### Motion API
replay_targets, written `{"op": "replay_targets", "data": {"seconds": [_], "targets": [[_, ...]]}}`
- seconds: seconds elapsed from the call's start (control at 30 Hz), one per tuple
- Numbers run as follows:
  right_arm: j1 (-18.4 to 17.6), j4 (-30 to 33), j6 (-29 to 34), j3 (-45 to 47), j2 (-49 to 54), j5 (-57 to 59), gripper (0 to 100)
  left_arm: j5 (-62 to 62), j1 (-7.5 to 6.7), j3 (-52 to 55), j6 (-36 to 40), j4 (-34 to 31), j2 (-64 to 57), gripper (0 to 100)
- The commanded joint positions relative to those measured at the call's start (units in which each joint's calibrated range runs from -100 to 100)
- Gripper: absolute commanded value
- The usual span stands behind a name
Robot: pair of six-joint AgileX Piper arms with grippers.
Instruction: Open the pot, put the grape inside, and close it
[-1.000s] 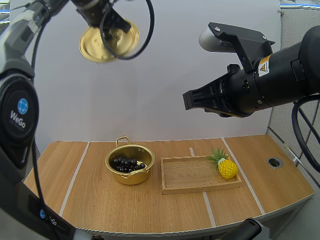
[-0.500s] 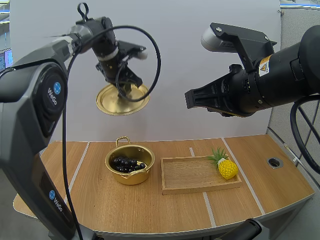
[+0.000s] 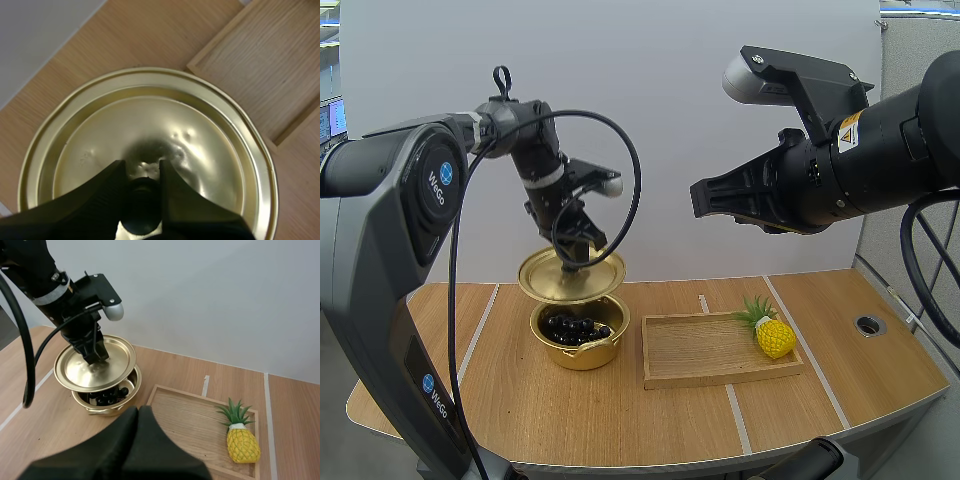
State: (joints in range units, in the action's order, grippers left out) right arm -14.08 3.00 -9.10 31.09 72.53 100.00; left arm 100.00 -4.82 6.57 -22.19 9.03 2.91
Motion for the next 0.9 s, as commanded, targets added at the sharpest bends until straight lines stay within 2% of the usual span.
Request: {"op": "replay_targets", "data": {"seconds": [0.0,0.2,0.73,0.87], "targets": [[0.3,0.3,-0.6,0.1,0.5,0.0,0,-3.2,-0.03,6.7,-2.3,1.4,0.3,0],[0.3,0.3,-0.6,0.1,0.5,0.0,0,-13.4,-0.03,8.5,-2.3,1.7,0.6,0],[0.3,0.3,-0.6,0.1,0.5,0.0,0,-12.4,-0.03,8.5,-2.6,3.0,6.7,0],[0.3,0.3,-0.6,0.1,0.5,0.0,0,-15.8,-0.03,10.0,-2.6,3.0,6.9,0]]}}
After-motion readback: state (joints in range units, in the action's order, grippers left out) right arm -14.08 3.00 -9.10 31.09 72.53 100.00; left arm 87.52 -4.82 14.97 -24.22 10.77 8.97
